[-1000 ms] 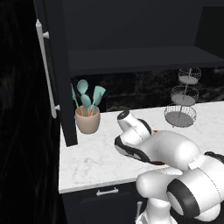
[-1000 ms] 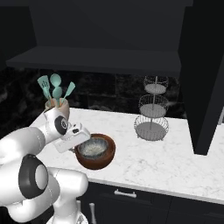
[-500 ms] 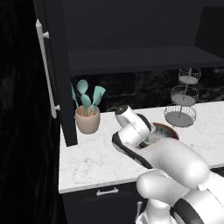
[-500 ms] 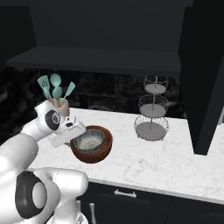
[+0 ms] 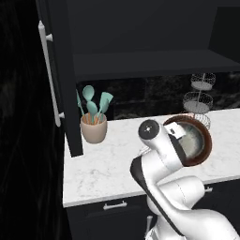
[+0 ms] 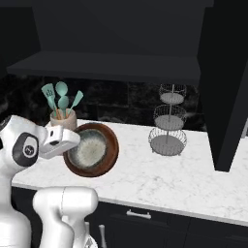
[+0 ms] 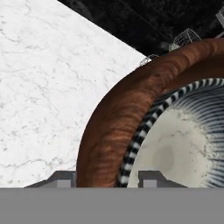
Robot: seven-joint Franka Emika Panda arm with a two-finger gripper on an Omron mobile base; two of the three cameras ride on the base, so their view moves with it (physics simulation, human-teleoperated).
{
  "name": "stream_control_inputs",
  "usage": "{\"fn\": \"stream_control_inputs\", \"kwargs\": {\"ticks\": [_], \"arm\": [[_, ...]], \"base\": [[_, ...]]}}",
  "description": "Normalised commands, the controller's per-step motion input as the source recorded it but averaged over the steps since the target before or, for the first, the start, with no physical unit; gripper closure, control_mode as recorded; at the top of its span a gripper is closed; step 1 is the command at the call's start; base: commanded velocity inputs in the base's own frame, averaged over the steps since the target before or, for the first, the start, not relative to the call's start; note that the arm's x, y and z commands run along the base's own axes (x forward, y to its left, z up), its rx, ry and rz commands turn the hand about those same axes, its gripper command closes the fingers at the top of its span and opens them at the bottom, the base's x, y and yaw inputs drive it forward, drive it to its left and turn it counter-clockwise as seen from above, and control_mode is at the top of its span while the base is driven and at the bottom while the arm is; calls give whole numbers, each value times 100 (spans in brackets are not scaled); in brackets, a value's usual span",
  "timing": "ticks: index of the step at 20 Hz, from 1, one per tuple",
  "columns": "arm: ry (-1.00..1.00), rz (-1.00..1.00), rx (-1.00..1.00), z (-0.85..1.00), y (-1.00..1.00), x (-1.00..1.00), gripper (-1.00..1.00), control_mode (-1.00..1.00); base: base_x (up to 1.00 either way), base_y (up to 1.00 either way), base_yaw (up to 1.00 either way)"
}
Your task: Pick up the bowls on the counter and stack them on top of one another in the open cabinet. Place the smaller bowl on top of the larger bowl.
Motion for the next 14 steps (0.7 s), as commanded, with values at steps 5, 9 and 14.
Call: {"fn": "stream_control_inputs", "kwargs": {"ticks": [5, 9, 14], "arm": [[-45, 2, -6, 100, -7, -80, 100, -100], [-32, 0, -9, 100, 0, -56, 100, -100], [-23, 0, -10, 100, 0, -30, 100, -100]], "base": [[0, 0, 0], [0, 0, 0], [0, 0, 0]]}}
